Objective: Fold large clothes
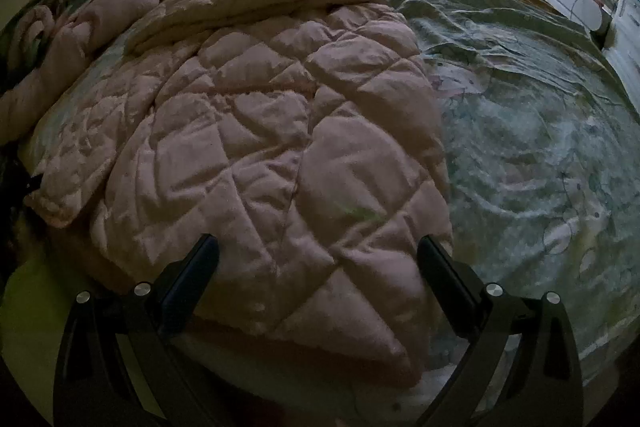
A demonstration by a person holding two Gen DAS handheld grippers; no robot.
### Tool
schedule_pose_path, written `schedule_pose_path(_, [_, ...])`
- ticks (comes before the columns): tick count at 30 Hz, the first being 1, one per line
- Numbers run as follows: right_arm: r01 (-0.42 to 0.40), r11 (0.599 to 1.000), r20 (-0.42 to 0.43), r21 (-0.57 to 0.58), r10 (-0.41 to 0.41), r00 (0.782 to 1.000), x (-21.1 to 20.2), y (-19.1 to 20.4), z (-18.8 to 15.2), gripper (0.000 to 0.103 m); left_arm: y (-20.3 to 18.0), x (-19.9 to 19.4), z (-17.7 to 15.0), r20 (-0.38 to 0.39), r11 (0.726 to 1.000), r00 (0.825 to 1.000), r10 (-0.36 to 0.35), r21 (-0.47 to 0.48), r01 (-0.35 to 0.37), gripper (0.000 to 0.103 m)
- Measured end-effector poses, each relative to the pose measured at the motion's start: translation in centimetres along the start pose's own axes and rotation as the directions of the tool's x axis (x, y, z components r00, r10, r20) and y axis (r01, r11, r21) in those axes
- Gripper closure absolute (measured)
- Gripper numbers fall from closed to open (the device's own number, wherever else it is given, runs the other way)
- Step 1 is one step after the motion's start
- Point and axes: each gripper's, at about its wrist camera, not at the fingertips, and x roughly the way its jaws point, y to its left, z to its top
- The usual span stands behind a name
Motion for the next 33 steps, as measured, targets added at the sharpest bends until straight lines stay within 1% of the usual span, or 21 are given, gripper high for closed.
schedule_pose_path(3, [0.008, 1.0, -0.001, 0.011, -0.008, 1.0, -0.4, -0.5, -0.2, 0.004, -0.3, -0.5, -0.1, 0.013, 1.0, 1.0, -0.017, 0.004, 0.017, 0.031])
schedule_pose_path(4, [0.013, 1.0, -0.001, 0.017, -0.013, 1.0, -0.4, -0.7, -0.3, 0.004, -0.4, -0.6, -0.1, 0.016, 1.0, 1.0, -0.022, 0.007, 0.021, 0.038])
schedule_pose_path(5, [0.018, 1.0, -0.002, 0.025, -0.018, 1.0, -0.5, -0.9, -0.3, 0.004, -0.6, -0.8, -0.1, 0.022, 1.0, 0.999, -0.026, 0.011, 0.026, 0.049])
schedule_pose_path(6, [0.023, 0.999, -0.008, 0.041, -0.023, 1.0, -0.5, -1.3, -0.4, 0.004, -0.7, -0.8, 0.0, 0.024, 1.0, 0.999, -0.029, 0.013, 0.028, 0.054])
schedule_pose_path(8, [-0.001, 0.998, -0.032, 0.068, 0.003, 0.999, -0.1, -2.0, -0.8, 0.004, -0.7, -0.9, 0.1, 0.028, 0.999, 0.999, -0.031, 0.011, 0.031, 0.068])
schedule_pose_path(10, [-0.007, 0.997, -0.041, 0.075, 0.01, 0.999, 0.1, -2.1, -1.1, 0.004, -0.5, -1.0, 0.2, 0.035, 0.999, 0.998, -0.054, -0.003, 0.054, 0.076])
schedule_pose_path(11, [-0.015, 0.997, -0.048, 0.078, 0.019, 0.999, 0.2, -2.2, -1.3, 0.004, -0.5, -1.0, 0.3, 0.036, 0.998, 0.997, -0.063, -0.007, 0.064, 0.078])
schedule_pose_path(13, [-0.031, 0.996, -0.049, 0.086, 0.036, 0.998, 0.4, -2.3, -1.5, 0.004, -0.5, -1.2, 0.4, 0.04, 0.997, 0.997, -0.071, -0.009, 0.071, 0.078])
schedule_pose_path(14, [-0.043, 0.995, -0.044, 0.092, 0.047, 0.998, 0.5, -2.5, -1.5, 0.005, -0.6, -1.2, 0.4, 0.037, 0.997, 0.997, -0.072, -0.007, 0.072, 0.075])
schedule_pose_path(15, [-0.064, 0.992, -0.044, 0.105, 0.068, 0.997, 0.7, -2.7, -1.7, 0.01, -0.6, -1.0, 0.3, 0.028, 0.997, 0.997, -0.073, -0.004, 0.073, 0.071])
schedule_pose_path(16, [-0.076, 0.99, -0.046, 0.117, 0.082, 0.996, 0.8, -2.9, -1.9, 0.013, -0.6, -0.9, 0.2, 0.02, 0.997, 0.997, -0.075, -0.005, 0.075, 0.062])
schedule_pose_path(17, [-0.087, 0.989, -0.043, 0.12, 0.093, 0.995, 0.8, -2.9, -2.0, 0.017, -0.5, -0.6, 0.1, 0.013, 0.997, 0.997, -0.082, -0.009, 0.082, 0.058])
schedule_pose_path(19, [-0.09, 0.992, -0.034, 0.092, 0.093, 0.995, 0.4, -2.6, -2.1, 0.029, -0.4, -0.1, 0.1, 0.006, 0.997, 0.997, -0.08, -0.015, 0.08, 0.055])
schedule_pose_path(20, [-0.089, 0.993, -0.03, 0.075, 0.092, 0.995, 0.1, -2.3, -2.1, 0.041, -0.4, 0.1, 0.1, 0.004, 0.997, 0.997, -0.08, -0.017, 0.08, 0.054])
schedule_pose_path(21, [-0.092, 0.994, -0.025, 0.055, 0.093, 0.995, -0.3, -2.1, -2.1, 0.047, -0.5, 0.1, 0.0, 0.004, 0.997, 0.997, -0.078, -0.015, 0.078, 0.054])
schedule_pose_path(22, [-0.094, 0.995, -0.02, 0.037, 0.095, 0.995, -0.6, -1.9, -2.0, 0.058, -0.5, 0.1, 0.0, 0.007, 0.997, 0.997, -0.074, -0.013, 0.074, 0.055])
schedule_pose_path(24, [-0.113, 0.994, -0.001, -0.004, 0.113, 0.994, -1.7, -1.4, -1.5, 0.074, -0.7, -0.2, 0.0, 0.02, 0.998, 0.998, -0.066, -0.008, 0.067, 0.072])
schedule_pose_path(25, [-0.122, 0.992, 0.012, -0.016, 0.122, 0.992, -2.2, -1.2, -1.4, 0.076, -0.8, -0.5, 0.1, 0.033, 0.998, 0.998, -0.059, -0.009, 0.06, 0.085])
schedule_pose_path(26, [-0.132, 0.991, 0.025, -0.024, 0.133, 0.991, -2.7, -1.1, -1.1, 0.079, -0.8, -0.7, 0.1, 0.042, 0.998, 0.997, -0.068, -0.01, 0.069, 0.088])
schedule_pose_path(29, [-0.174, 0.984, 0.07, -0.028, 0.176, 0.982, -4.4, -1.0, 0.2, 0.082, -0.9, -2.0, 0.7, 0.081, 0.996, 0.993, -0.087, -0.002, 0.087, 0.091])
schedule_pose_path(33, [-0.263, 0.965, 0.157, -0.004, 0.26, 0.953, -6.6, -1.6, 2.3, 0.082, -1.5, -3.8, 2.2, 0.132, 0.994, 0.986, -0.106, 0.013, 0.106, 0.092])
